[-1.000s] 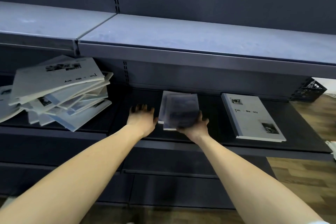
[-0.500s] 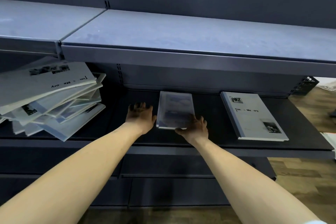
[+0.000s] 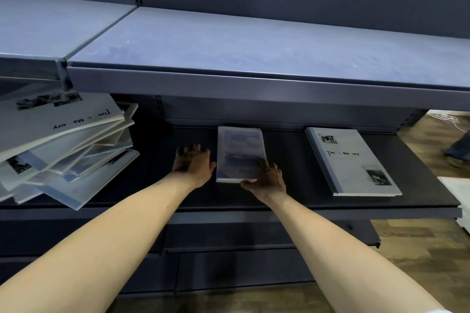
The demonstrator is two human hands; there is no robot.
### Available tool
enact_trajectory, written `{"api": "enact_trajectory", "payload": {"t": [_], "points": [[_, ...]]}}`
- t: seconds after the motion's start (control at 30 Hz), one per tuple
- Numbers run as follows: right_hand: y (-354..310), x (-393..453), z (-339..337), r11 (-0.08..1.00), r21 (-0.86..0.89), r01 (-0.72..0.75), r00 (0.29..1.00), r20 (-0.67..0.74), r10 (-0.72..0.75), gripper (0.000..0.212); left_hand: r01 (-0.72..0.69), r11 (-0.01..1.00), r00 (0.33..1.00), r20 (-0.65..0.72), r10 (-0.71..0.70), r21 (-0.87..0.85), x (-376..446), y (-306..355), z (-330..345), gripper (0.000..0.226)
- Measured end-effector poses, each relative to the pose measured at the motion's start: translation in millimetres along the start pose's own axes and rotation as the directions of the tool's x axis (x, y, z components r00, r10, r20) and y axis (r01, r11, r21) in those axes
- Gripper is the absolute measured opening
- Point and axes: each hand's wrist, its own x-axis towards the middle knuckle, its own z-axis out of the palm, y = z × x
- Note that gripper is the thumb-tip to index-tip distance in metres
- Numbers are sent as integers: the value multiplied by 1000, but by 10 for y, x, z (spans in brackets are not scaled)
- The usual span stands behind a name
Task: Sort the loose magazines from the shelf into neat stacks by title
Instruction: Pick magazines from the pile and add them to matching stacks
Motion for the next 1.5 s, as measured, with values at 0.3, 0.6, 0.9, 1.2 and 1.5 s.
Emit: {"api": "enact_trajectory", "payload": {"t": [0.3, 0.6, 0.9, 1.2, 1.5], "points": [[3, 21, -37, 1000, -10, -5, 1000, 14, 5, 83, -24, 1000, 1000, 1, 24, -1, 47, 76, -8, 51], [-31, -51, -86, 1000, -15, 9, 998, 54, -8, 90, 29, 1000, 1000, -1, -29, 3, -80, 107, -85, 51], [-217, -286, -119, 965, -173, 196, 980, -1, -199, 77, 96, 995, 995, -10, -96, -19, -412, 140, 60, 55], [-711, -472, 18, 933, -134, 334, 942, 73, -327, 73, 192, 981, 975, -111, -193, -15, -837, -322, 106, 60], [-1475, -650, 238, 894, -75, 442, 896, 94, -435, 78, 288, 957, 920, -265, -287, -37, -1132, -1043, -10, 58]]}}
